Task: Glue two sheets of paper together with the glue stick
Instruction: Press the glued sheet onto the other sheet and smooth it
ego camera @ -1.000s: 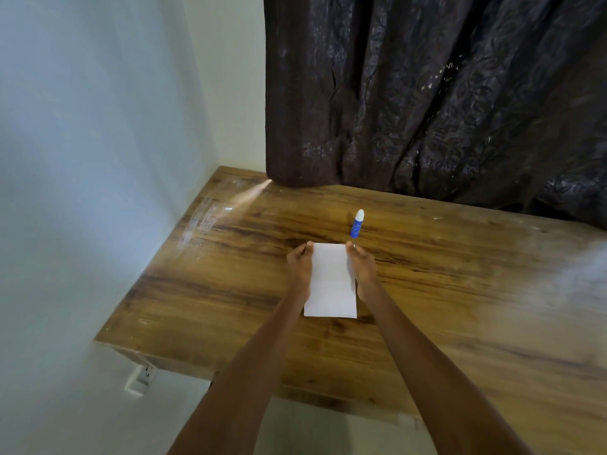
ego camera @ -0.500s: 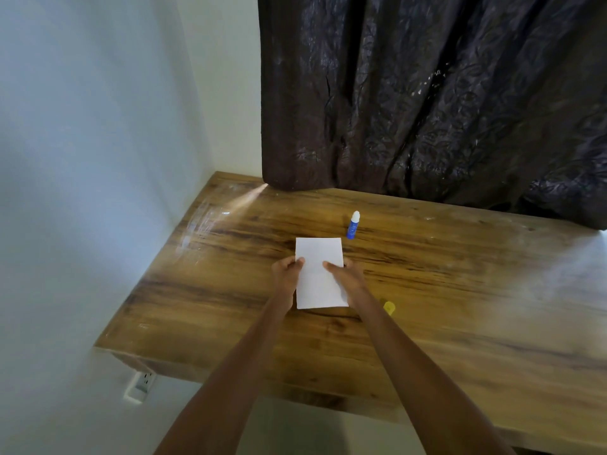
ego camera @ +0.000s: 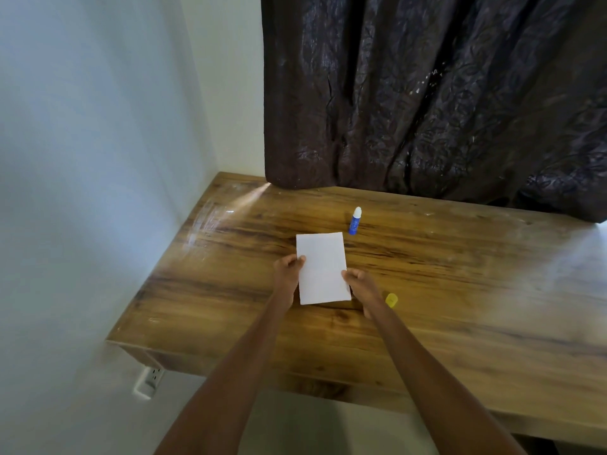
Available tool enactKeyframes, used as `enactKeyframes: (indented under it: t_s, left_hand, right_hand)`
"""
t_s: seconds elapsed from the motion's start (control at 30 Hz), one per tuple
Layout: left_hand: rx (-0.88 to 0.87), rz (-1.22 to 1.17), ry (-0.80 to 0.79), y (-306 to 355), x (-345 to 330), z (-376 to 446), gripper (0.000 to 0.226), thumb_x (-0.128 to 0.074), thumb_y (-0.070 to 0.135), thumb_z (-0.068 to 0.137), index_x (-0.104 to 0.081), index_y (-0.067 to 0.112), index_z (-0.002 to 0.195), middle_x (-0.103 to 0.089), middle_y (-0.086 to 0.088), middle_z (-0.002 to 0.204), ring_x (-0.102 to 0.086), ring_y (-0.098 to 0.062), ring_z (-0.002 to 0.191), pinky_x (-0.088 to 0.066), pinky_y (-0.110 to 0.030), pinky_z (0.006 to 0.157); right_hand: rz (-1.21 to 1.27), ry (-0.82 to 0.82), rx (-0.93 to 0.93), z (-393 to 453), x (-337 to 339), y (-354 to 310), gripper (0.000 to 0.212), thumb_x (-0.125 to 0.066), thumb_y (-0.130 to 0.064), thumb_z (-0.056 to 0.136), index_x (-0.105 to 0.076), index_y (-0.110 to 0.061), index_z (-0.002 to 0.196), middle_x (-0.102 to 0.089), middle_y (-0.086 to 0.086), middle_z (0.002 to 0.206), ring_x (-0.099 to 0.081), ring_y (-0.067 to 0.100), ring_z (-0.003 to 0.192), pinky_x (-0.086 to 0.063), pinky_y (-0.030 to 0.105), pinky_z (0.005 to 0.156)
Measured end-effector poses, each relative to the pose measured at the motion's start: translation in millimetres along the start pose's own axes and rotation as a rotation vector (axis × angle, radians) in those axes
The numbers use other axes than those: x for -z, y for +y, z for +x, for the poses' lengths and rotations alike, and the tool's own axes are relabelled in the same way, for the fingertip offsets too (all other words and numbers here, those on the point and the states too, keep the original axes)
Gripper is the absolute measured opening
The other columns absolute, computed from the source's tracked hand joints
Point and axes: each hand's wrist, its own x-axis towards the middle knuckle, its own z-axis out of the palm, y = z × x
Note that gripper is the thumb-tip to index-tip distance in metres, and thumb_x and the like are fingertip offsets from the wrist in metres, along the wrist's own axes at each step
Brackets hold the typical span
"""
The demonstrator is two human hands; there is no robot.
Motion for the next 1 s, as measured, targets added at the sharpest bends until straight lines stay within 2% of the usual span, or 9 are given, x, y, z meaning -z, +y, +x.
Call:
enactKeyframes:
  t_s: [0.13, 0.23, 0.33, 0.4, 0.6, 0.73, 0.8, 0.9, 1.0]
  left_hand:
    - [0.146, 0.027, -0.191, -8.7, 5.6, -6.9, 0.044, -0.063, 0.022, 0.087, -0.054, 0.002, 0.125, -0.059, -0.014, 0.122, -0.060, -0.026, 0.106, -0.057, -0.033, 0.075]
    - [0.179, 0.043, -0.250, -11.0, 11.8, -12.4, 0.046, -0.061, 0.016, 0.089, -0.048, 0.001, 0.130, -0.063, -0.017, 0.119, -0.068, -0.023, 0.084, -0.059, -0.028, 0.064]
    - [0.139, 0.123, -0.193, -14.7, 16.8, -15.3, 0.046, -0.060, 0.020, 0.090, -0.047, 0.001, 0.130, -0.068, -0.019, 0.104, -0.065, -0.013, 0.054, -0.056, -0.021, 0.050]
    - [0.119, 0.135, -0.126, -16.9, 19.5, -14.4, 0.046, -0.059, 0.022, 0.090, -0.047, 0.002, 0.130, -0.069, -0.018, 0.100, -0.061, -0.011, 0.048, -0.053, -0.019, 0.045]
    - [0.039, 0.207, -0.019, -19.0, 27.3, -12.5, 0.042, -0.054, 0.031, 0.092, -0.052, 0.006, 0.125, -0.069, -0.010, 0.090, -0.056, -0.011, 0.051, -0.048, -0.017, 0.045]
    - [-0.102, 0.487, 0.091, -17.6, 43.0, -9.3, 0.039, -0.049, 0.044, 0.092, -0.059, 0.014, 0.115, -0.060, 0.005, 0.069, -0.053, -0.007, 0.061, -0.040, -0.026, 0.067]
    - [-0.170, 0.602, 0.145, -16.4, 53.2, -7.8, 0.039, -0.048, 0.044, 0.092, -0.056, 0.017, 0.120, -0.062, 0.004, 0.075, -0.055, -0.008, 0.067, -0.035, -0.025, 0.067]
    - [-0.217, 0.670, 0.155, -17.4, 64.3, -5.5, 0.043, -0.051, 0.041, 0.091, -0.048, 0.019, 0.128, -0.069, -0.005, 0.100, -0.063, -0.021, 0.091, -0.039, -0.030, 0.073]
    - [-0.242, 0.778, 0.151, -21.1, 72.4, -3.1, 0.050, -0.052, 0.041, 0.091, -0.041, 0.018, 0.134, -0.063, -0.006, 0.118, -0.060, -0.026, 0.105, -0.044, -0.036, 0.083]
  right_hand:
    - [0.168, 0.139, -0.039, -0.4, -9.1, 3.0, 0.038, -0.051, -0.022, 0.096, -0.053, -0.006, 0.130, -0.058, 0.012, 0.129, -0.054, 0.025, 0.117, -0.046, 0.031, 0.089]
    - [0.190, 0.171, -0.020, -2.2, -12.8, 1.8, 0.036, -0.053, -0.021, 0.095, -0.055, -0.006, 0.128, -0.059, 0.011, 0.128, -0.053, 0.024, 0.117, -0.047, 0.032, 0.092]
    - [0.162, 0.183, -0.010, -4.8, -14.8, 3.8, 0.035, -0.060, -0.024, 0.091, -0.060, -0.006, 0.121, -0.065, 0.009, 0.115, -0.059, 0.018, 0.096, -0.051, 0.023, 0.070]
    - [0.108, 0.165, -0.008, -7.5, -17.5, 5.5, 0.036, -0.064, -0.027, 0.088, -0.062, -0.007, 0.118, -0.068, 0.008, 0.107, -0.059, 0.012, 0.079, -0.047, 0.019, 0.056]
    - [-0.031, 0.050, 0.030, -8.7, -24.0, 6.6, 0.041, -0.066, -0.013, 0.086, -0.057, -0.006, 0.126, -0.068, 0.010, 0.112, -0.067, 0.014, 0.085, -0.054, 0.016, 0.061]
    - [-0.087, 0.088, 0.106, -6.6, -37.7, -3.4, 0.033, -0.070, -0.018, 0.083, -0.062, -0.009, 0.114, -0.071, 0.010, 0.101, -0.065, 0.009, 0.071, -0.048, 0.013, 0.051]
    - [-0.199, 0.089, 0.174, -6.2, -51.3, -8.5, 0.028, -0.069, -0.021, 0.084, -0.061, -0.012, 0.109, -0.071, 0.008, 0.104, -0.064, 0.010, 0.075, -0.049, 0.015, 0.053]
    - [-0.369, 0.084, 0.248, -7.0, -68.1, -12.4, 0.025, -0.066, -0.024, 0.086, -0.059, -0.015, 0.109, -0.067, 0.004, 0.110, -0.064, 0.018, 0.096, -0.053, 0.027, 0.074]
    - [-0.445, 0.083, 0.285, -6.4, -75.3, -11.2, 0.025, -0.064, -0.025, 0.087, -0.059, -0.016, 0.110, -0.066, 0.003, 0.112, -0.061, 0.017, 0.099, -0.045, 0.024, 0.073]
